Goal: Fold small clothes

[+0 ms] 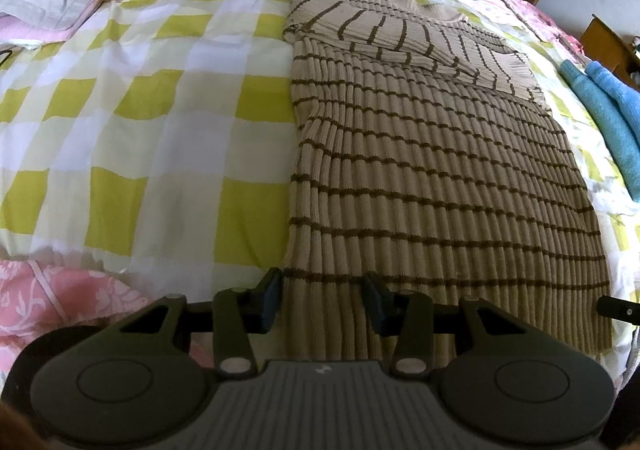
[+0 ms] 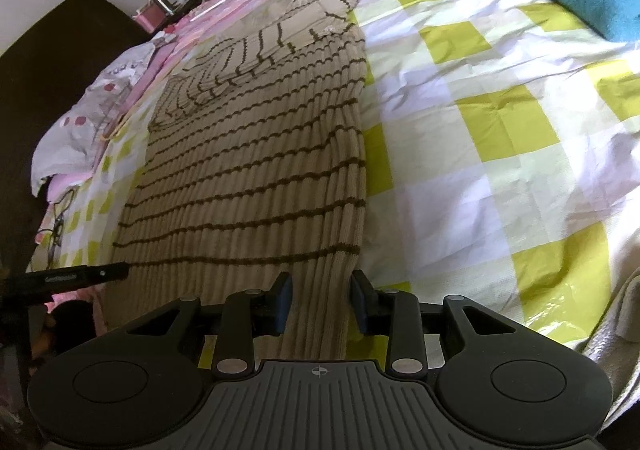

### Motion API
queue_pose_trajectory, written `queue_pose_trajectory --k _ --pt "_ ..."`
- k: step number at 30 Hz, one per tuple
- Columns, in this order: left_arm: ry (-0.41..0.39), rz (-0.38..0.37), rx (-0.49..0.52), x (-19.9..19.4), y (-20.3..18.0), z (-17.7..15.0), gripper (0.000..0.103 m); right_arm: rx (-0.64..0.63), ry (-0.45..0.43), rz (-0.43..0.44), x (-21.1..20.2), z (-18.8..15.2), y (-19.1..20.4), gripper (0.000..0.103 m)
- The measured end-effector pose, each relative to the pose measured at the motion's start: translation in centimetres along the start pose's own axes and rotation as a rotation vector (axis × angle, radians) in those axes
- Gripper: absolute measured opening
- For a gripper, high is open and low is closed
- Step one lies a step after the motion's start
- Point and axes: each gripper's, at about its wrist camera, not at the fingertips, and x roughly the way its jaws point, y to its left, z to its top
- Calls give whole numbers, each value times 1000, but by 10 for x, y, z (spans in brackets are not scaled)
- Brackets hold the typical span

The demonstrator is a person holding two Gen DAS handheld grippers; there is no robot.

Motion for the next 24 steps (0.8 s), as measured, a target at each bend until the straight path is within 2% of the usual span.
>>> queue_pose_trajectory --k 13,15,17,19,21,24 --pt "35 1 -2 -2 1 -3 46 32 -10 49 2 -3 -6 33" --pt "33 -2 -2 -3 1 -3 41 42 -12 55 1 -3 -7 32" --pt "27 -11 -2 -4 1 -4 31 49 -14 60 1 -3 -8 30" --pt "26 -36 -7 -5 2 -5 22 60 -14 71 2 -3 -9 22" --pt "23 -57 -12 -5 3 -5 20 70 -9 79 3 -4 -10 15" --pt "22 -61 -14 -5 3 -5 20 75 -12 78 5 -5 -10 14"
